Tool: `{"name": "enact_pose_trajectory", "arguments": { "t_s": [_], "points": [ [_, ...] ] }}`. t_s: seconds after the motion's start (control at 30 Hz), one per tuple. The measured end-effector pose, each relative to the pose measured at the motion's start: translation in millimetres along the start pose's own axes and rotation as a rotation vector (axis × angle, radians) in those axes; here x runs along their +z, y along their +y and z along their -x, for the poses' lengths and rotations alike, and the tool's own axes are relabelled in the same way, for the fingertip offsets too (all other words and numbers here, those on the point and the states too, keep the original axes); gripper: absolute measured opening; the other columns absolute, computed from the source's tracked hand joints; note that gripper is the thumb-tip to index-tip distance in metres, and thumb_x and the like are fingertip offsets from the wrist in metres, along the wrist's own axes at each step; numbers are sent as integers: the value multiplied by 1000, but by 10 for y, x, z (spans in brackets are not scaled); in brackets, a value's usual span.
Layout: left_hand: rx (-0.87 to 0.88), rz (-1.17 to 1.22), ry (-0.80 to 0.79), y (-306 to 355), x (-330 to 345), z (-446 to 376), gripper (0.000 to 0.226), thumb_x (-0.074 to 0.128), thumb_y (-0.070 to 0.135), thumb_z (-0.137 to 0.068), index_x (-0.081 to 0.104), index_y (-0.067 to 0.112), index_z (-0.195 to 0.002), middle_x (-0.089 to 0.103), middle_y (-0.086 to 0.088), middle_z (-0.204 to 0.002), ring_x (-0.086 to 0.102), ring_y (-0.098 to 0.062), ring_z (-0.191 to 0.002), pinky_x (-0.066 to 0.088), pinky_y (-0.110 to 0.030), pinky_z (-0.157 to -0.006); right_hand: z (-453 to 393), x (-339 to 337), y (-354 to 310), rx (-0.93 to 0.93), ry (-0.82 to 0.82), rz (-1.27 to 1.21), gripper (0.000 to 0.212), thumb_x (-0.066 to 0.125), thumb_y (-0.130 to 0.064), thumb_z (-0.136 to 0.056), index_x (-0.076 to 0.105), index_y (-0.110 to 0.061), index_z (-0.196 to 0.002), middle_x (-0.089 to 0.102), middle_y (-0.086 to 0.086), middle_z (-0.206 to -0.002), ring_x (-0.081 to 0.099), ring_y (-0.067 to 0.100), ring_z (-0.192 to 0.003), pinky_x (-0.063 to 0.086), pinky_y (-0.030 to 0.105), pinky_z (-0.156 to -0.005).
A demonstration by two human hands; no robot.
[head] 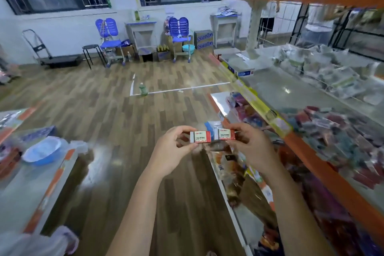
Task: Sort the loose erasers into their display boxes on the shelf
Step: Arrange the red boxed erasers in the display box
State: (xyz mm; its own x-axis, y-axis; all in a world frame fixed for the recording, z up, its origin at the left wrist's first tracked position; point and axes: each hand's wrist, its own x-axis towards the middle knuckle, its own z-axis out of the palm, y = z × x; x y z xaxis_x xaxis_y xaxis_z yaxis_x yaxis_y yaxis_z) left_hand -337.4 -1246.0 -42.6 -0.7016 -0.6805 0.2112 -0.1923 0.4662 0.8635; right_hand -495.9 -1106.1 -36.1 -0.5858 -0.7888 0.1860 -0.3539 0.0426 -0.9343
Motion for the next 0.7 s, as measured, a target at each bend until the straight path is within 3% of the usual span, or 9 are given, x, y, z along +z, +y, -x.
{"name": "enact_pose_trajectory", "arguments": {
  "t_s": [0.1, 0.3, 0.53, 0.7],
  "points": [
    [-13, -9, 2, -131, -1, -704, 35, 73, 14, -79, 61, 41, -98, 64, 9, -102, 61, -7, -90, 52, -29, -81, -724, -10, 74, -25, -2, 9, 35, 67, -1, -81, 63, -30, -99, 69, -5, -95, 65, -4, -79, 50, 12, -59],
    [-40, 34, 8, -302, -105, -1928, 37, 72, 9, -80, 60, 41, -93, 65, 7, -90, 60, -10, -75, 49, -24, -73, -2017, 1, 213, -86, 35, 93, 35, 71, -7, -78, 63, -34, -99, 68, -9, -97, 65, 4, -90, 49, 17, -78],
    [-43, 20, -25, -693, -237, -3177, 32, 71, 20, -81, 60, 47, -95, 64, 10, -93, 64, -13, -86, 50, -24, -75, -3176, 217, 508, -75, 44, 90, 35, 72, -9, -78, 61, -36, -97, 66, -10, -99, 63, -5, -88, 49, 9, -74],
    [-2, -3, -106, -1006, -360, -4204, 32, 70, 24, -83, 57, 51, -93, 62, 11, -93, 62, -12, -82, 45, -21, -70, -4101, 400, 633, -70, 131, 107, 39, 73, -5, -76, 61, -38, -93, 65, -9, -99, 64, 4, -88, 51, 21, -79]
  ]
}}
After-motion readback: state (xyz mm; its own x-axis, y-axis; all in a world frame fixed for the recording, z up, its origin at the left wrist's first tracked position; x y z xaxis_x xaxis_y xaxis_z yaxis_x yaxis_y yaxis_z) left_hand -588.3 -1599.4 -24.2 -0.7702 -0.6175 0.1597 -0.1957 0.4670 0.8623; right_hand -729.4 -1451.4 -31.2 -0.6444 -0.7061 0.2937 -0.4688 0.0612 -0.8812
